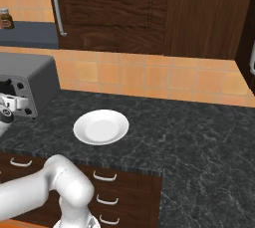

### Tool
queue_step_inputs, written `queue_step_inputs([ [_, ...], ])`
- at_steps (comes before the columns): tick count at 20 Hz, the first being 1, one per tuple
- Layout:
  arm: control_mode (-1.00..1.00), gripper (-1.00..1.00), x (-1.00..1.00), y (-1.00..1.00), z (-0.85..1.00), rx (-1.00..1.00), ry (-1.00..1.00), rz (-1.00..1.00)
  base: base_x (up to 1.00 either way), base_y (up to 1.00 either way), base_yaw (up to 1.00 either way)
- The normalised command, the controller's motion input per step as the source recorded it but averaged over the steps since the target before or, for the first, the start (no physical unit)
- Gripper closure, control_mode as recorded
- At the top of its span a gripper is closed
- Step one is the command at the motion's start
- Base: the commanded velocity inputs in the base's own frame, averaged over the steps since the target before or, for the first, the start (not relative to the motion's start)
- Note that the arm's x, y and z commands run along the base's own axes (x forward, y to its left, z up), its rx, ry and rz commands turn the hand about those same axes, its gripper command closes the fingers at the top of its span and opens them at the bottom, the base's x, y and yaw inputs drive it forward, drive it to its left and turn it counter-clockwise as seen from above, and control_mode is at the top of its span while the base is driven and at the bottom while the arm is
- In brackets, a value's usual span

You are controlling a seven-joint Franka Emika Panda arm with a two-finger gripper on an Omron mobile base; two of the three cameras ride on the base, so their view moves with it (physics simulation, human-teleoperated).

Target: Pick up the kebab skewer and baguette bread, and place them inside the toaster oven. Close the toaster oven door and start by setting the timer.

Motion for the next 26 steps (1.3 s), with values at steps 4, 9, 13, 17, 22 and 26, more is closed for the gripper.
queue_step_inputs([
  [4, -1.0, -1.0, 0.0, 0.0, -0.2, 0.02, -0.1, 0.02, 0.0, 0.0, 0.0],
  [9, -1.0, -1.0, 0.04, 0.0, -0.19, 0.0, -0.02, 0.02, 0.0, 0.0, 0.0],
  [13, -1.0, -1.0, 0.25, 0.01, -0.19, 0.0, -0.01, 0.02, 0.0, 0.0, 0.0],
  [17, -1.0, -1.0, 0.2, 0.01, -0.02, 0.0, -0.01, 0.01, 0.0, 0.0, 0.0],
  [22, -1.0, -1.0, 0.06, 0.0, 0.0, 0.0, -0.09, 0.02, 0.0, 0.0, 0.0],
  [26, -1.0, -1.0, 0.0, 0.01, -0.02, 0.0, -0.1, 0.0, 0.0, 0.0, 0.0],
])
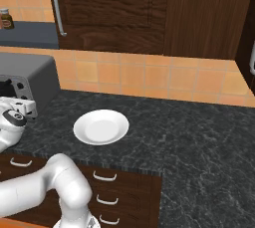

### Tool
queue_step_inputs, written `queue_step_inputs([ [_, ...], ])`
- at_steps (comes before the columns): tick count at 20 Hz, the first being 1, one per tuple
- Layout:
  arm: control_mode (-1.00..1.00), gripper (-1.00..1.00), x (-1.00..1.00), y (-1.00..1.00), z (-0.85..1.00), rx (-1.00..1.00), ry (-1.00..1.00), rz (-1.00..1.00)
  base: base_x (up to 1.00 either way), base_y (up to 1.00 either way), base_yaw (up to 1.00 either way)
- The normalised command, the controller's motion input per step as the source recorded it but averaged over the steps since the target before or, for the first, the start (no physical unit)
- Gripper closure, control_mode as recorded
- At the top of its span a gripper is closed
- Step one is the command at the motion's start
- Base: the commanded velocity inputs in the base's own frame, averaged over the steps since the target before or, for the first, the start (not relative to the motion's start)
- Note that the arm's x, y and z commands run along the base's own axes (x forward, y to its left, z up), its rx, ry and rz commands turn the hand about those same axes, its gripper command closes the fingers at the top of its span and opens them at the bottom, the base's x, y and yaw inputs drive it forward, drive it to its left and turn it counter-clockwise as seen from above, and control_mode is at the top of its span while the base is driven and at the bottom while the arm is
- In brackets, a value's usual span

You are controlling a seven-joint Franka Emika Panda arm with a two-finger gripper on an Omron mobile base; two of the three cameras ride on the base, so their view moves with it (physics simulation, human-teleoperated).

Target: Pick up the kebab skewer and baguette bread, and place them inside the toaster oven. Close the toaster oven door and start by setting the timer.

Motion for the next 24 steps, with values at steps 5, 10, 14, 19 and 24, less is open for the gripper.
queue_step_inputs([
  [5, -1.0, -1.0, 0.0, 0.19, -0.09, 0.0, -0.04, 0.0, 0.0, 0.0, 0.0],
  [10, -1.0, -1.0, 0.09, 0.06, -0.01, 0.0, 0.0, 0.0, 0.0, 0.0, 0.0],
  [14, -1.0, -1.0, 0.19, 0.0, 0.0, 0.0, 0.0, 0.0, 0.0, 0.0, 0.0],
  [19, -1.0, -1.0, 0.05, 0.0, 0.0, 0.0, 0.0, 0.0, 0.0, 0.0, 0.0],
  [24, -1.0, 1.0, 0.0, 0.0, 0.0, 0.0, 0.0, 0.0, 0.0, 0.0, 0.0],
])
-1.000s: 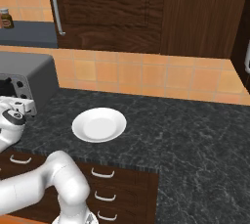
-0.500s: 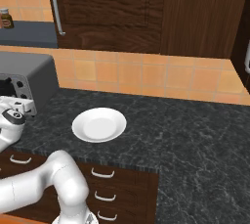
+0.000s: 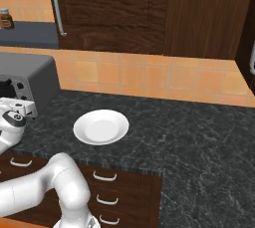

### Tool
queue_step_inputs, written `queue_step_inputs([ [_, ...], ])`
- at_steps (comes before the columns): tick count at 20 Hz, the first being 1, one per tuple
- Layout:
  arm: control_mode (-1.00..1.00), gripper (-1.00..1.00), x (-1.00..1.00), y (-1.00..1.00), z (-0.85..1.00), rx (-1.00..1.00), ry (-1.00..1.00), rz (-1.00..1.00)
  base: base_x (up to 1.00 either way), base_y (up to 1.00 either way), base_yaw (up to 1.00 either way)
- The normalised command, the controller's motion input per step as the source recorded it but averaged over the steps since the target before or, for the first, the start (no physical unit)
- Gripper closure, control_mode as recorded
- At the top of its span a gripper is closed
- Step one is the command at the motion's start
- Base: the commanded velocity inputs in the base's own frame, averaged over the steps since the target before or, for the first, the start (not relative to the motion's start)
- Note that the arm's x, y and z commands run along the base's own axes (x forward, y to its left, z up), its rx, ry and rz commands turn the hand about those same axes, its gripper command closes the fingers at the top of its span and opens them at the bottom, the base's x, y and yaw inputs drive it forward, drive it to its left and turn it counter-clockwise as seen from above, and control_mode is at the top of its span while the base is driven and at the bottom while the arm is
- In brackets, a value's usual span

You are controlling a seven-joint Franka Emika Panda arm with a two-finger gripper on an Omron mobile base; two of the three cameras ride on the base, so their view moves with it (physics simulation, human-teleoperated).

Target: Pick up the kebab skewer and baguette bread, and place them inside the toaster oven. Close the toaster oven door and start by setting the timer.

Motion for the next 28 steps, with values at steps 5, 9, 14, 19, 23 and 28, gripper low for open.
queue_step_inputs([
  [5, -1.0, 1.0, 0.01, 0.0, 0.0, 0.0, 0.0, 0.01, 0.0, 0.0, 0.0],
  [9, -1.0, 1.0, 0.0, 0.01, 0.0, 0.0, 0.0, 0.01, 0.0, 0.0, 0.0],
  [14, -1.0, 1.0, 0.0, 0.01, -0.12, 0.06, 0.0, 0.0, 0.0, 0.0, 0.0],
  [19, -1.0, 1.0, 0.0, 0.0, -0.14, 0.22, -0.02, 0.0, 0.0, 0.0, 0.0],
  [23, -1.0, 1.0, 0.0, 0.0, -0.08, 0.24, -0.02, 0.0, 0.0, 0.0, 0.0],
  [28, -1.0, 1.0, 0.0, 0.0, -0.13, 0.26, -0.03, 0.0, 0.0, 0.0, 0.0],
])
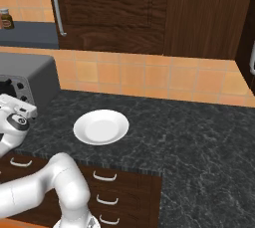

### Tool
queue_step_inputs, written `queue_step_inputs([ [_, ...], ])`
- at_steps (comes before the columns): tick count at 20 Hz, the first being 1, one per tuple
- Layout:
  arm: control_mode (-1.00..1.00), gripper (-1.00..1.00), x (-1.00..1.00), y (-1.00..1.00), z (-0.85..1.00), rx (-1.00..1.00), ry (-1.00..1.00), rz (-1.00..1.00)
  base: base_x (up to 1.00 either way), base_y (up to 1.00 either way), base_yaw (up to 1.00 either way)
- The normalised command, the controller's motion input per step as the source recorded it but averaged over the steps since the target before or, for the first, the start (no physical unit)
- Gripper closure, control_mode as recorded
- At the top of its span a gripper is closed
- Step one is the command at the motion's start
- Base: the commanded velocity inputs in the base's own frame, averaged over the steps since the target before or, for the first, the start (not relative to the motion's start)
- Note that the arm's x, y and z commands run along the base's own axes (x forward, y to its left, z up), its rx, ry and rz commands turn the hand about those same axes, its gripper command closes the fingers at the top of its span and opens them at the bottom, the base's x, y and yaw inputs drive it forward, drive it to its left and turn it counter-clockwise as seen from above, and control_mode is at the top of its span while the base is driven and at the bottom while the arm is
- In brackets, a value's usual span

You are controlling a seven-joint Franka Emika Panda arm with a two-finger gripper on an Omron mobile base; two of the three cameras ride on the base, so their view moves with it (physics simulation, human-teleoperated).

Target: Pick up the kebab skewer and baguette bread, and place them inside the toaster oven. Close the toaster oven door and start by setting the timer.

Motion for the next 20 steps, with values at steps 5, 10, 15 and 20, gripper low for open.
queue_step_inputs([
  [5, -1.0, 1.0, 0.0, 0.0, -0.15, 0.26, -0.02, 0.0, 0.0, 0.0, 0.0],
  [10, -1.0, 1.0, 0.0, 0.0, -0.12, 0.26, -0.01, 0.0, 0.0, 0.0, 0.0],
  [15, -1.0, 1.0, 0.0, 0.0, -0.1, 0.26, -0.01, 0.0, 0.0, 0.0, 0.0],
  [20, -1.0, 1.0, 0.0, 0.0, -0.08, 0.26, -0.01, 0.0, 0.0, 0.0, 0.0],
])
